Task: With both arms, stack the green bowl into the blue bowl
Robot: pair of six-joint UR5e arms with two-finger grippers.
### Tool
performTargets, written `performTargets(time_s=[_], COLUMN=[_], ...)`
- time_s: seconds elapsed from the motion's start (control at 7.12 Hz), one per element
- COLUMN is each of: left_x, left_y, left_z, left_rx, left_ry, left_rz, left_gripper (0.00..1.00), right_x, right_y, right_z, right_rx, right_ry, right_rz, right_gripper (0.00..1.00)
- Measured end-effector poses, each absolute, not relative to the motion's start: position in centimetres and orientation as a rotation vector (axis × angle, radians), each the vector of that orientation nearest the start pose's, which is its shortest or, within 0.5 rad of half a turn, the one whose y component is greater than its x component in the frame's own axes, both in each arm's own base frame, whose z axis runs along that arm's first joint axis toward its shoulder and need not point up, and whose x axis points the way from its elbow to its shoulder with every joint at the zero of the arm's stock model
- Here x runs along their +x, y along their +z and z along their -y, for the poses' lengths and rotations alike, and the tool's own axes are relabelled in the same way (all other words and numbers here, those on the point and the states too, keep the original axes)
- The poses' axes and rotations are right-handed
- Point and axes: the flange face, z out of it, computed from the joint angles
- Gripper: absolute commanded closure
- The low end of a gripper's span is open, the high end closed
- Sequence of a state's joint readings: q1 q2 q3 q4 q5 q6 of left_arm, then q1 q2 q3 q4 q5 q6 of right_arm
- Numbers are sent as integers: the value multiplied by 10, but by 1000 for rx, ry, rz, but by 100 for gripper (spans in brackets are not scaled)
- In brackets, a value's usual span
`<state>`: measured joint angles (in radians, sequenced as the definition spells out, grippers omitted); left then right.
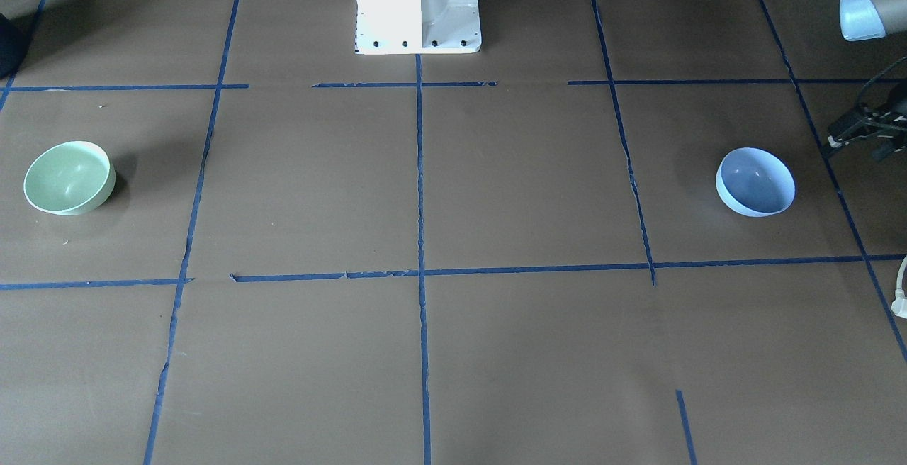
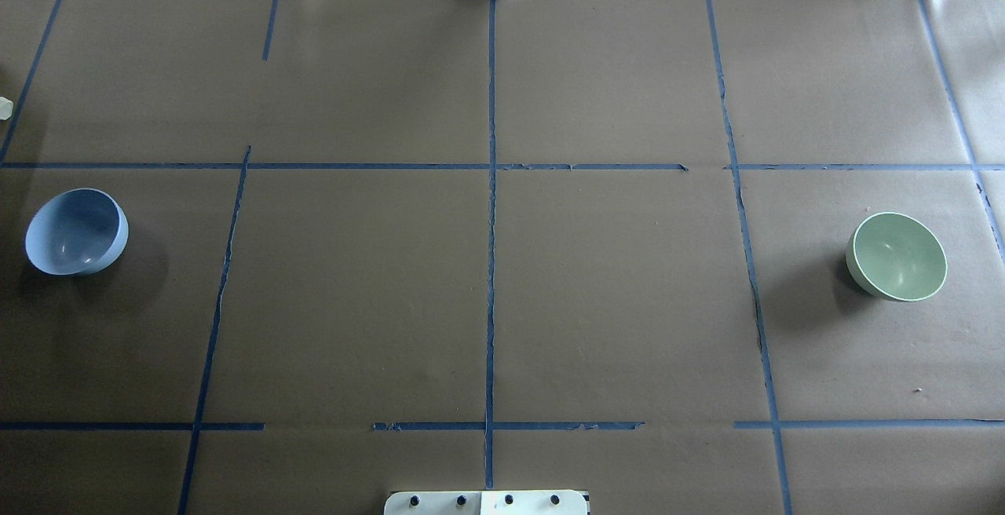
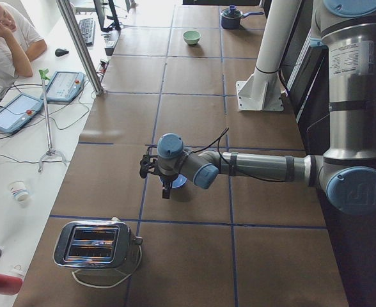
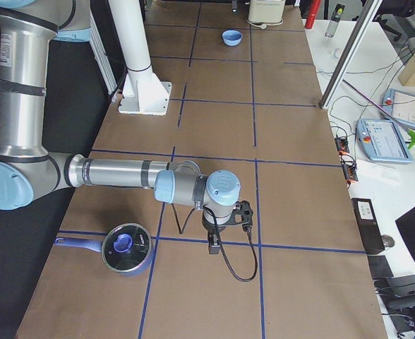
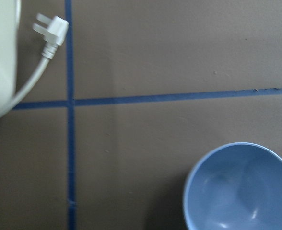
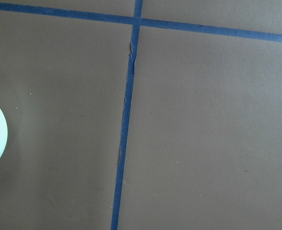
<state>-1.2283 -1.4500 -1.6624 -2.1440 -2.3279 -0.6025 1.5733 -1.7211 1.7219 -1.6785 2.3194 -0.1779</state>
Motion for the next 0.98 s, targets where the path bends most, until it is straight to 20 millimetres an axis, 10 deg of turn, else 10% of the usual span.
performTargets(time_s=[0.42, 0.7, 0.98], left_x=[143, 162, 172], left_y=[638, 644, 643], left_z=[451, 460, 470], left_rx=[92, 68, 49], left_ry=[-71, -81, -108], left_rz=[-874, -871, -874], left_gripper=[6, 74, 99], right_x=[65, 65, 65], right_y=[667, 668, 668], right_z=[419, 419, 419], right_rx=[-39, -40, -42], right_ry=[-129, -130, -129], right_rz=[755, 754, 753], right_gripper=[0, 0, 0])
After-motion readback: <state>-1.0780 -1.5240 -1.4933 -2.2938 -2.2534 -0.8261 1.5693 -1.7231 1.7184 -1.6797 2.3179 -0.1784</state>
